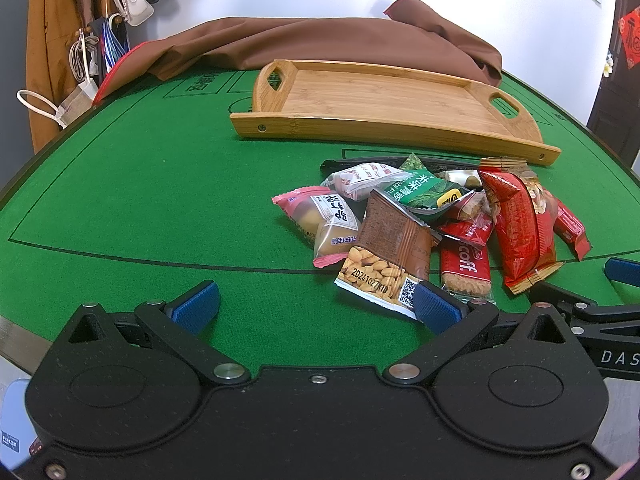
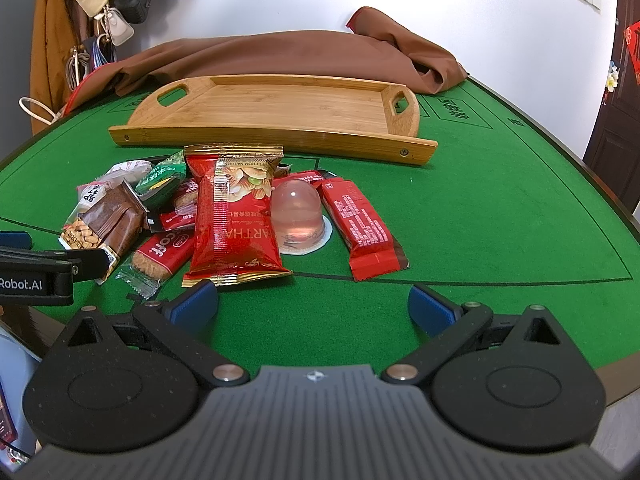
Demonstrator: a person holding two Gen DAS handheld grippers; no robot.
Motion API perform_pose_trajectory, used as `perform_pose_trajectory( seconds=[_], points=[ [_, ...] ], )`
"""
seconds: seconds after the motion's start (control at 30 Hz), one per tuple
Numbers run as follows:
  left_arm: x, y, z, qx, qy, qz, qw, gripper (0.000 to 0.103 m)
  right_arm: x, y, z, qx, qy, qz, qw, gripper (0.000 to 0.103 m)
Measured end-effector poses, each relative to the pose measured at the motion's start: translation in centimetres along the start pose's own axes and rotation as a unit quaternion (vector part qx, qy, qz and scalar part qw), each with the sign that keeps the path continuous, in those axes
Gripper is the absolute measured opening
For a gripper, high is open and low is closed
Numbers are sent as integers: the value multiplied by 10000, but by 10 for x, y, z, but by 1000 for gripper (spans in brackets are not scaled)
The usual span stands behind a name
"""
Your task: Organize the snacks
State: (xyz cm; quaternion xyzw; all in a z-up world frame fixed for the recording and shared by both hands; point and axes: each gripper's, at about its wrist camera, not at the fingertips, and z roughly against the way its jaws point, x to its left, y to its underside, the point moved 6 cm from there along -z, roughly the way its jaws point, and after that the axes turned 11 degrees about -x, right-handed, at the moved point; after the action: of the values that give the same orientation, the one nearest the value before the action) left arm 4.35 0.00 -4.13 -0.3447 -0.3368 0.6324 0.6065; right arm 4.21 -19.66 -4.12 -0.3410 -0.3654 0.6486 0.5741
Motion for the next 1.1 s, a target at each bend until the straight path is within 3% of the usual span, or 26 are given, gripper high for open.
perform_pose_trajectory(
  seconds=[0.4,0.67,0.83,0.93,1.1],
  points=[
    [3,-1,-3,-27,130,-59,9999,103,1,1,2,-79,7,0,10000,103],
    [7,-1,-2,-183,210,86,9996,102,0,1,4,-80,-222,35,9997,103],
    [8,-6,6,-227,455,399,9979,84,-7,-5,5,-31,-297,-179,9994,98],
    [4,-10,13,-315,452,339,9979,68,-8,-7,8,-71,-343,-292,9990,92],
    [-8,-19,27,-543,610,120,9966,57,-1,-17,11,-218,-562,-368,9975,85]
  ],
)
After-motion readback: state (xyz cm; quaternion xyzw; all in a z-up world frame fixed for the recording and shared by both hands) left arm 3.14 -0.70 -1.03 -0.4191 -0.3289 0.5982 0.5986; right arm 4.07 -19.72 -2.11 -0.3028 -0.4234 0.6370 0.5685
